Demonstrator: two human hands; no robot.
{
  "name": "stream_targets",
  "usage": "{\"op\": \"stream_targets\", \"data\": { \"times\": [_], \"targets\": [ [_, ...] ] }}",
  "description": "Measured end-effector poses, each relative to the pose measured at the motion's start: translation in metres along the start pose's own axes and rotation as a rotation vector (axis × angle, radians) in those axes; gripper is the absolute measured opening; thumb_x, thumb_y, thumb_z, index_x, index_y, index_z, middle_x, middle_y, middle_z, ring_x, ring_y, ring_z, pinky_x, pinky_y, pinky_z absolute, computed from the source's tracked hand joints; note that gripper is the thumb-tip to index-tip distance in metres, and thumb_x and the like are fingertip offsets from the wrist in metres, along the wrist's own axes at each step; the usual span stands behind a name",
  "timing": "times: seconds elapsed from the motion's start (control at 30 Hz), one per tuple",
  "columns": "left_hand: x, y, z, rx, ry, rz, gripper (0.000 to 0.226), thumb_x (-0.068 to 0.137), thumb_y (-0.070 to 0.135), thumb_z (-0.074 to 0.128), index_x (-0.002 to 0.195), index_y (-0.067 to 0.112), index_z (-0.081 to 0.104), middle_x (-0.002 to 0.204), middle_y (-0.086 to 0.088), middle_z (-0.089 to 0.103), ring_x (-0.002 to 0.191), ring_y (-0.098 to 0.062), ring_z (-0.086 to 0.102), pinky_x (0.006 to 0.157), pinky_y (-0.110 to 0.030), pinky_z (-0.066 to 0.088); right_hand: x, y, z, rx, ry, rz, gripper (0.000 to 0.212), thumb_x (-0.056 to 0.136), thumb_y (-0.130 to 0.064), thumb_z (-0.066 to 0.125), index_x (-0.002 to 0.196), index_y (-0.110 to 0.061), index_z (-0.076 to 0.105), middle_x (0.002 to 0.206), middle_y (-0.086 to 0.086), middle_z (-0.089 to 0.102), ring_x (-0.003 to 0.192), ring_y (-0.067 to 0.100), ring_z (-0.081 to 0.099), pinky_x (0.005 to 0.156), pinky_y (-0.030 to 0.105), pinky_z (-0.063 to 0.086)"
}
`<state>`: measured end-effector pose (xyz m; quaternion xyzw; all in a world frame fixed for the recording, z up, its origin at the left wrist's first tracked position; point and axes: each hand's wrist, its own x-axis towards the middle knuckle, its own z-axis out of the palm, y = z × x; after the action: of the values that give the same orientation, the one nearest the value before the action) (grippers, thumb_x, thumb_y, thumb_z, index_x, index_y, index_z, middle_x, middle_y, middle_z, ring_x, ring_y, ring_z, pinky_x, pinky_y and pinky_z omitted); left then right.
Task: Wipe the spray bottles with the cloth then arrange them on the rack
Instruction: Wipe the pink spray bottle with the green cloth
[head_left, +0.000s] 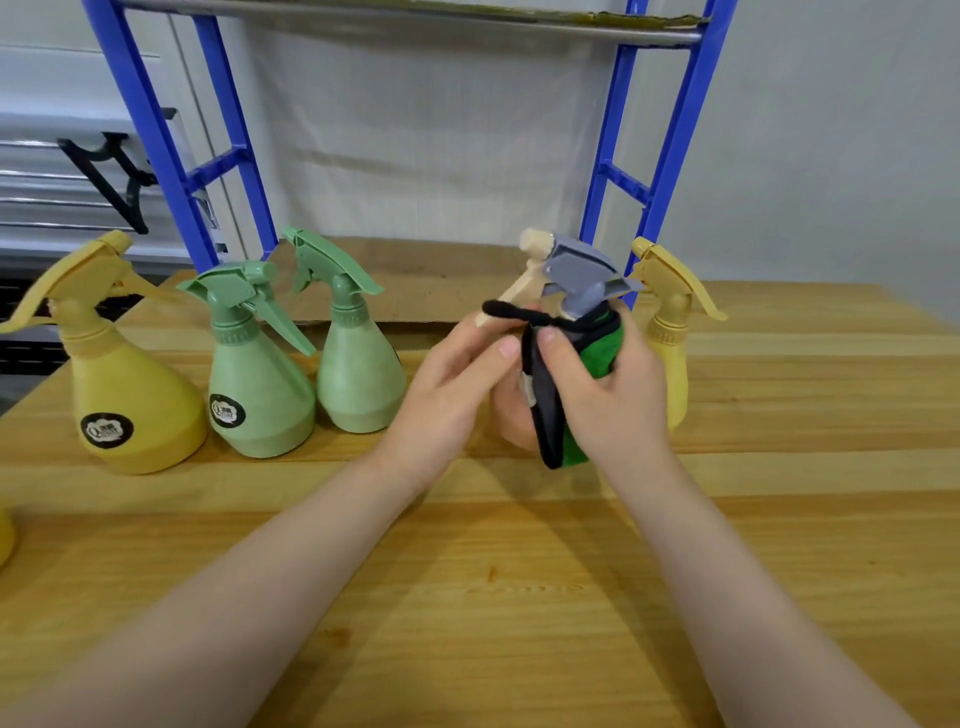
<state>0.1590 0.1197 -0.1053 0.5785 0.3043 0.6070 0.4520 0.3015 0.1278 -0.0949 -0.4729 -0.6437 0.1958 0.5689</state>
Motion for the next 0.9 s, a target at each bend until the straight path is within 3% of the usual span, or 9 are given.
{"op": "stream_targets", "data": {
  "times": [0.07,0.13,0.23,0.33,0.43,0.6,0.73,0.8,0.9],
  "targets": [
    [-0.002,-0.005,0.008,0.093,0.022,0.013,0.039,0.09,0.031,0.056,0.125,0.015,0.06,0.129,-0.009,0.062,0.125,-0.024,0.054,0.109,-0.045,0.04,-0.001,0.001,0.0,-0.091,0.037,-0.021,0.023,0.082,-0.042,0.068,0.099,-0.033,0.055,0.083,-0.021,0.065,0.08,-0.008,0.06,0.067,0.008,0.042],
    [-0.005,-0.006,0.016,0.117,0.054,0.021,0.04,0.088,0.036,0.058,0.123,0.019,0.062,0.126,-0.007,0.063,0.123,-0.026,0.055,0.106,-0.056,0.04,-0.004,0.003,0.004,-0.168,0.052,-0.044,0.032,0.081,-0.05,0.063,0.103,-0.029,0.056,0.087,-0.013,0.066,0.082,0.006,0.063,0.07,0.023,0.049],
    [-0.004,-0.004,0.022,0.041,0.1,0.031,0.035,0.09,0.023,0.063,0.121,0.007,0.061,0.115,0.006,0.068,0.114,-0.016,0.061,0.101,-0.043,0.048,-0.009,0.004,0.012,-0.282,0.044,-0.107,0.039,0.083,-0.05,0.063,0.106,-0.019,0.057,0.093,-0.004,0.066,0.083,0.02,0.062,0.066,0.036,0.049],
    [-0.002,0.002,0.02,-0.1,0.094,0.002,0.023,0.091,0.001,0.061,0.112,0.009,0.061,0.101,0.006,0.071,0.098,-0.008,0.065,0.086,-0.024,0.051,-0.013,0.003,0.018,-0.35,0.038,-0.164,0.039,0.085,-0.044,0.066,0.11,-0.016,0.057,0.097,-0.002,0.064,0.086,0.021,0.059,0.066,0.034,0.046],
    [0.001,0.005,0.015,-0.191,0.101,-0.059,0.02,0.086,0.008,0.064,0.104,0.015,0.065,0.093,0.005,0.073,0.09,-0.009,0.068,0.075,-0.024,0.055,-0.014,0.001,0.02,-0.35,-0.002,-0.174,0.043,0.085,-0.049,0.057,0.113,-0.016,0.058,0.098,-0.003,0.062,0.088,0.016,0.057,0.07,0.033,0.048],
    [0.005,0.015,0.01,-0.285,0.134,-0.057,0.012,0.081,0.009,0.064,0.093,0.007,0.067,0.085,-0.004,0.071,0.085,-0.016,0.067,0.081,-0.029,0.055,-0.011,0.004,0.016,-0.253,-0.052,-0.184,0.05,0.081,-0.051,0.064,0.121,-0.022,0.056,0.106,-0.01,0.061,0.099,0.009,0.058,0.079,0.026,0.047],
    [0.008,0.025,0.001,-0.279,0.15,-0.029,0.013,0.085,0.017,0.061,0.092,0.007,0.065,0.092,-0.009,0.065,0.089,-0.018,0.061,0.087,-0.034,0.05,-0.008,0.01,0.011,-0.16,-0.187,-0.147,0.069,0.077,-0.054,0.066,0.136,-0.022,0.048,0.127,-0.011,0.057,0.115,0.0,0.052,0.095,0.013,0.041],
    [0.01,0.029,-0.004,-0.289,0.153,-0.005,0.014,0.088,0.018,0.058,0.094,0.006,0.064,0.094,-0.007,0.064,0.089,-0.016,0.059,0.086,-0.031,0.047,-0.01,0.012,0.009,-0.128,-0.249,-0.11,0.077,0.075,-0.053,0.068,0.141,-0.023,0.04,0.132,-0.012,0.053,0.116,-0.005,0.047,0.093,0.001,0.033],
    [0.012,0.034,-0.009,-0.285,0.158,0.029,0.017,0.093,0.019,0.057,0.1,0.005,0.064,0.094,-0.002,0.066,0.087,-0.01,0.06,0.082,-0.027,0.048,-0.01,0.017,0.008,-0.058,-0.322,-0.051,0.085,0.073,-0.058,0.064,0.145,-0.029,0.031,0.135,-0.013,0.051,0.121,-0.003,0.048,0.094,0.003,0.035]
  ]
}}
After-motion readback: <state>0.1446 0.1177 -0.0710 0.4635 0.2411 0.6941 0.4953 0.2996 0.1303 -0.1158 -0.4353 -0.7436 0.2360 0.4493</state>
